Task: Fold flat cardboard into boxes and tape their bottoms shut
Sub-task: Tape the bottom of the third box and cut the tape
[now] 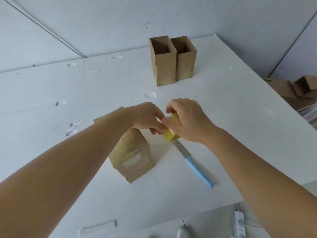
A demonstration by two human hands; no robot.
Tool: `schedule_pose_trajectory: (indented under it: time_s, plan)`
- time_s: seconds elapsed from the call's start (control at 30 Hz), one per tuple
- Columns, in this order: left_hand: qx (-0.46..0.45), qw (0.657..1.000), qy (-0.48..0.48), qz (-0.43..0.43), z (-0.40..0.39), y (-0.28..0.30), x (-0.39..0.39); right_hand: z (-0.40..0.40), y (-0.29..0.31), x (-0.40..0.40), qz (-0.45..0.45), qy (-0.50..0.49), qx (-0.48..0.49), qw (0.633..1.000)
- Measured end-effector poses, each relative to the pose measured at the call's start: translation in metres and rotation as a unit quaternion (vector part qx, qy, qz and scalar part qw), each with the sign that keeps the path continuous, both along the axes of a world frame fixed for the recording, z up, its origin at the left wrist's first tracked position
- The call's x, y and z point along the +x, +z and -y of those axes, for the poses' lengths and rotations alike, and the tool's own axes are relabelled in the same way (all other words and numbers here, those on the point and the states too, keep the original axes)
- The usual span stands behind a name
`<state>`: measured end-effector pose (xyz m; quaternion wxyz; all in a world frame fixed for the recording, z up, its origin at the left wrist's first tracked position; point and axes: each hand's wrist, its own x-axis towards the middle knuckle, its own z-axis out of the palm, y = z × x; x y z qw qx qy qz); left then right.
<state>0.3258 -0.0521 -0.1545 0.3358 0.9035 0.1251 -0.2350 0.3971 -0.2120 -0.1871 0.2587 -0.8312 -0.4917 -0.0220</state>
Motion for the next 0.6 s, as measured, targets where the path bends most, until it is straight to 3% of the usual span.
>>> schedule_pose_trajectory:
  time_s: [0.4,0.6]
  plan:
    - [0.015,0.994,0.056,0.096,-0.003,-0.006,-0.016,0.044,-0.056,-0.055,-0.104,-0.170,0.051,0.979]
    - [0.008,0.989,0.073,0.128,-0.002,-0.008,-0.021,0.061,-0.094,-0.067,-0.073,-0.179,-0.167,0.967]
